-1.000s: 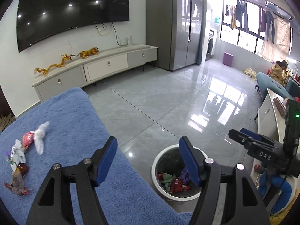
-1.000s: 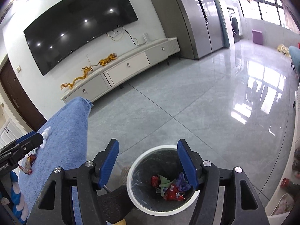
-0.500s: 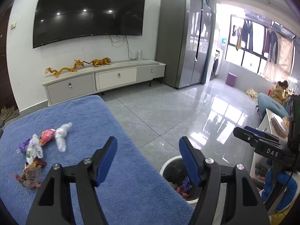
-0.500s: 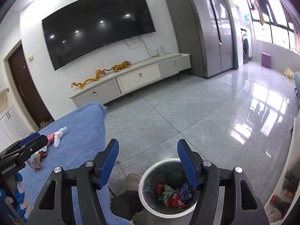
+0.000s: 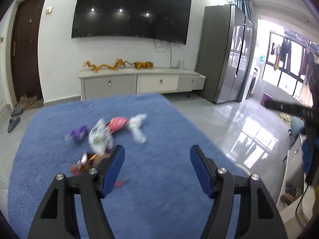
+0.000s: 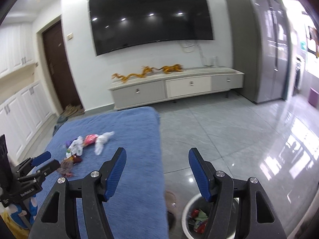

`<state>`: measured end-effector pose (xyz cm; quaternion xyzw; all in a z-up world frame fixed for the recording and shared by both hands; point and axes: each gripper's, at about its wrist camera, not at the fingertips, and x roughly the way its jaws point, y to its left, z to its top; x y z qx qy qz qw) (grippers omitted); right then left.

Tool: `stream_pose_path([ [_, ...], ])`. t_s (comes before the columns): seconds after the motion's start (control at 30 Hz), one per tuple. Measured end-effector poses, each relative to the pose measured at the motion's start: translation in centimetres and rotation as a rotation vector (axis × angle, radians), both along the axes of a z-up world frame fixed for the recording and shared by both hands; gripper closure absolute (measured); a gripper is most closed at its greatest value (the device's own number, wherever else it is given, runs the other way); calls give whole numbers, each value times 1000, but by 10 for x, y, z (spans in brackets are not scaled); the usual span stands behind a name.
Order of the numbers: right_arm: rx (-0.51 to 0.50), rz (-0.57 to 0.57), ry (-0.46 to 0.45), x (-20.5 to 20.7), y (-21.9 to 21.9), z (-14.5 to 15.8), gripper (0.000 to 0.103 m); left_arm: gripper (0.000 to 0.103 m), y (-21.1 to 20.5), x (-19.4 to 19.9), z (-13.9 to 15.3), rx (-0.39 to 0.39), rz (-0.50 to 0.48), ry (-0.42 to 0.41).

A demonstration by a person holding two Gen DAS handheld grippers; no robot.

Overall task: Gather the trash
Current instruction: 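Grasp the red wrapper with the left tool while the right tool grasps the clear plastic bag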

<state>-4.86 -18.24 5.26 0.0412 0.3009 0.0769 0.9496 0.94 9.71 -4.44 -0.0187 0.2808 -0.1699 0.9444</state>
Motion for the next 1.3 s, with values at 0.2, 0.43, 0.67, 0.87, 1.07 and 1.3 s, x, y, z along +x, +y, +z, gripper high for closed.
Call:
stream_pose_path([
  [0.2, -22, 110, 57, 30, 49, -22, 41, 37, 53, 10, -32, -33, -71, 92],
  [0.43, -19, 183, 141, 63, 80, -60, 41, 48, 73, 45, -57, -74, -119, 193],
  [0.67, -11, 237, 210, 97, 100, -87, 41, 59, 77, 61, -85, -87, -128, 259],
  [0.87, -21, 289, 235, 115, 120, -101, 41, 59, 87, 53, -64, -101, -108, 184],
  [1.07, -12, 315, 261, 128, 132, -112, 41, 59, 83, 68, -80, -60, -97, 248],
  [1.3, 11, 348, 277, 150, 152, -120, 41, 62, 64, 62, -89, 5, -164, 266],
])
